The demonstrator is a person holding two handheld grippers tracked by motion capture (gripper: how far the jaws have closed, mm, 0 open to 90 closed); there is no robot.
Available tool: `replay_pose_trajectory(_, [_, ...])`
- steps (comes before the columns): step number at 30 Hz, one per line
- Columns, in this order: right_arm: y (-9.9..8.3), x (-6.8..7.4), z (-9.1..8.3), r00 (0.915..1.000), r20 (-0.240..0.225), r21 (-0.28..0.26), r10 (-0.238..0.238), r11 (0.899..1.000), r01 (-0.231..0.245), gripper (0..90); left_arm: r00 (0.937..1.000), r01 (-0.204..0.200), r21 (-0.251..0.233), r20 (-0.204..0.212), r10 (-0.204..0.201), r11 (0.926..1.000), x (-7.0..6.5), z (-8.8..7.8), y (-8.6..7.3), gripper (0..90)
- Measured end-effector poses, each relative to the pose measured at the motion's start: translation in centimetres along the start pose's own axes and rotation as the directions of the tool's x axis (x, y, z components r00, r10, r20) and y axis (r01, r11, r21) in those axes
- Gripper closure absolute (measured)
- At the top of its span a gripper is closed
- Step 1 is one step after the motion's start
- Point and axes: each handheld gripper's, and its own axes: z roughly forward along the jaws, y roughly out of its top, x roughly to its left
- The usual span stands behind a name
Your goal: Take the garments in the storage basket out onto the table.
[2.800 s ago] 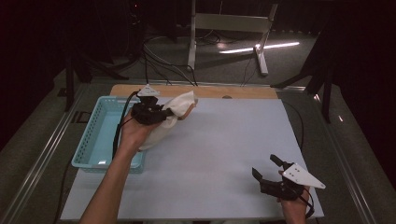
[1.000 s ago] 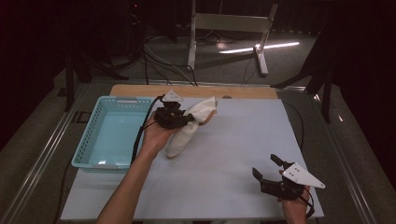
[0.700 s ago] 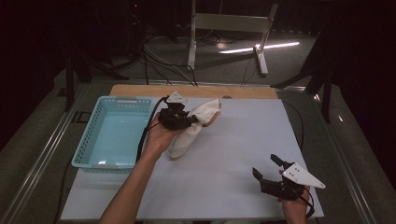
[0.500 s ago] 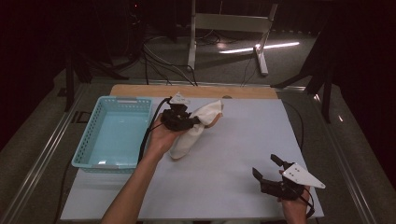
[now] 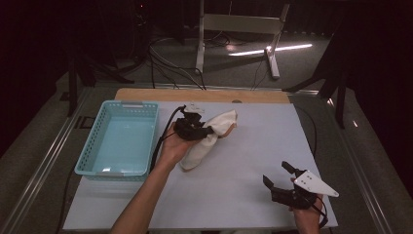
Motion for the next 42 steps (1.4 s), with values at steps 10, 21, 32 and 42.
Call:
replay_pose_trajectory(10, [0.0,0.0,0.0,1.0000,0.000,0.001,0.000,1.000,0.000,16.0,0.9996,0.014,0.015,0.026,-0.014,0.9998,-0.3,1.0,-0.7,72.4])
replay_pose_trajectory(21, [0.0,0.0,0.0,1.0000,0.001,0.001,-0.001,1.000,0.001,16.0,0.9976,0.068,-0.004,0.013,-0.067,0.9977,-0.1,0.7,-1.3,12.8])
replay_pose_trajectory(32, [0.0,0.0,0.0,1.0000,0.001,0.002,-0.002,1.000,0.002,16.0,0.9955,0.094,-0.071,0.021,-0.093,0.9930,0.9,-1.3,-1.9,0.1])
replay_pose_trajectory(42, [0.0,0.0,0.0,1.0000,0.001,0.002,-0.002,1.000,0.002,16.0,0.9967,0.078,-0.114,-0.014,-0.080,0.9905,1.2,-3.0,-2.2,0.1])
